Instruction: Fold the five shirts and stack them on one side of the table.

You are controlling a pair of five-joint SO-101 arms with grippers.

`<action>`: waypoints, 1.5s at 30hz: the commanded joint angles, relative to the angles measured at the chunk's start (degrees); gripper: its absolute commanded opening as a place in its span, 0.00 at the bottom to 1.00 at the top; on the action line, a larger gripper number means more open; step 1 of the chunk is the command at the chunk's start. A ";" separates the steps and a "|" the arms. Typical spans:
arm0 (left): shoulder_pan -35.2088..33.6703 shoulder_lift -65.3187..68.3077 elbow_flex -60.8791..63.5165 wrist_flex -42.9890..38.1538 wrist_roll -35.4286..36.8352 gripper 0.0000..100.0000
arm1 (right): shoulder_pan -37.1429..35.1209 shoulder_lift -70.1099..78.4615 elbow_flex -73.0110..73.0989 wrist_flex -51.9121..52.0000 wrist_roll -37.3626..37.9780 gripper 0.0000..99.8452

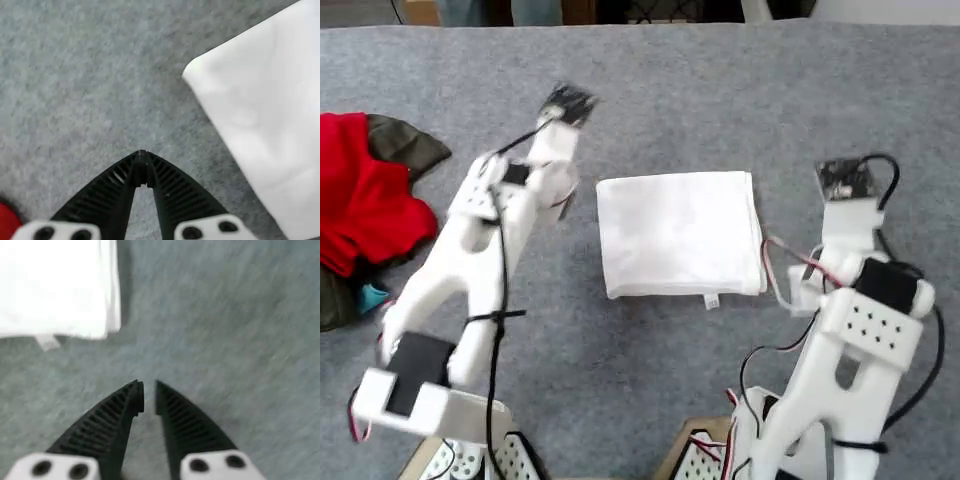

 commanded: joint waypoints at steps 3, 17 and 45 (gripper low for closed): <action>-5.41 -4.04 18.42 -17.58 -0.35 0.03 | -7.47 -2.51 3.38 1.67 -16.62 0.25; -8.40 -2.20 23.87 -24.53 -0.26 0.03 | -28.04 14.20 1.19 -13.89 -49.76 0.38; -8.75 -2.11 23.78 -24.53 -0.35 0.03 | -27.96 51.82 -8.31 -28.40 -50.81 0.11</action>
